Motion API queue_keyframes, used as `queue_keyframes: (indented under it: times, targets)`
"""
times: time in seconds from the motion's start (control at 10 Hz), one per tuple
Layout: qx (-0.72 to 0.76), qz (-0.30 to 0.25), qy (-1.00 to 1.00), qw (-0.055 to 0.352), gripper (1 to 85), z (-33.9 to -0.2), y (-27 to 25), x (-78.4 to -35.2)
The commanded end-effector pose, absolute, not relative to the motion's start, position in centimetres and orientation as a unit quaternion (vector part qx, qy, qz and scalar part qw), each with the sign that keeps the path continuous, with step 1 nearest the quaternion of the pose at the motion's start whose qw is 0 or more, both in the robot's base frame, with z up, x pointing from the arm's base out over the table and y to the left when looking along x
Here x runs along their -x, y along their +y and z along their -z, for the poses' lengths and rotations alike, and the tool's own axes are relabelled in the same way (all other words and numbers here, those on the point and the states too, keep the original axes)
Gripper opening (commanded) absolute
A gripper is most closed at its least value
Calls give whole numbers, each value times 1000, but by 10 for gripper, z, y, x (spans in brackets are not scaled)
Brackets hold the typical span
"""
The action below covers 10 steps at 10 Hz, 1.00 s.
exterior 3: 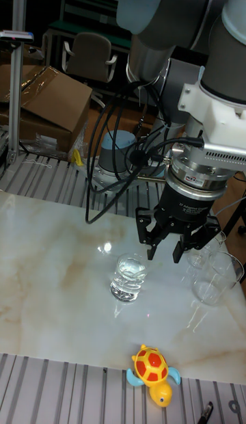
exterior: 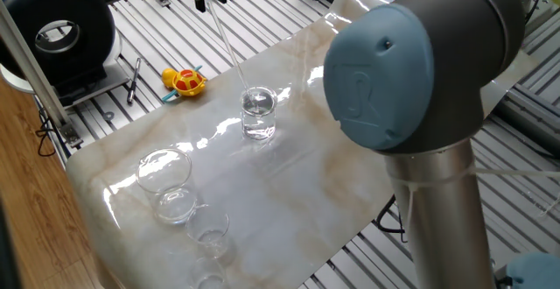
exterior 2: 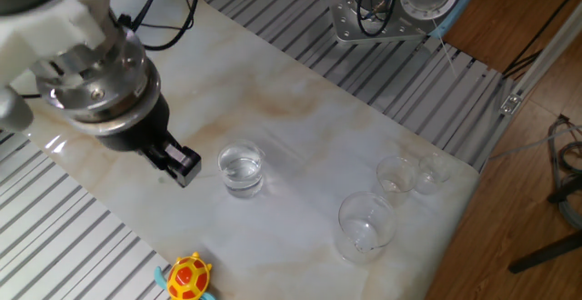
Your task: Stir the beaker with a glass rod
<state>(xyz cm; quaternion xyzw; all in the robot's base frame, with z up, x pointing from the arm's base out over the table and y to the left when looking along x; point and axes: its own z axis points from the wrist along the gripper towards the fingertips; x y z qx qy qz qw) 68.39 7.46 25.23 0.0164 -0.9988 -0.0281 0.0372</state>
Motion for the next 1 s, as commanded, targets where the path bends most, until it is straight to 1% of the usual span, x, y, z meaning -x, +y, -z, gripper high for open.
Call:
queue_keyframes:
  times: [0.0, 0.4, 0.7, 0.9]
  targets:
    - [-34, 28, -998, 36, 453, -251, 77, -687]
    - [-44, 27, -997, 49, 453, -250, 75, -681]
    - [-43, 20, -997, 66, 460, -230, 67, -679]
    - [-40, 29, -997, 67, 460, -231, 75, -678]
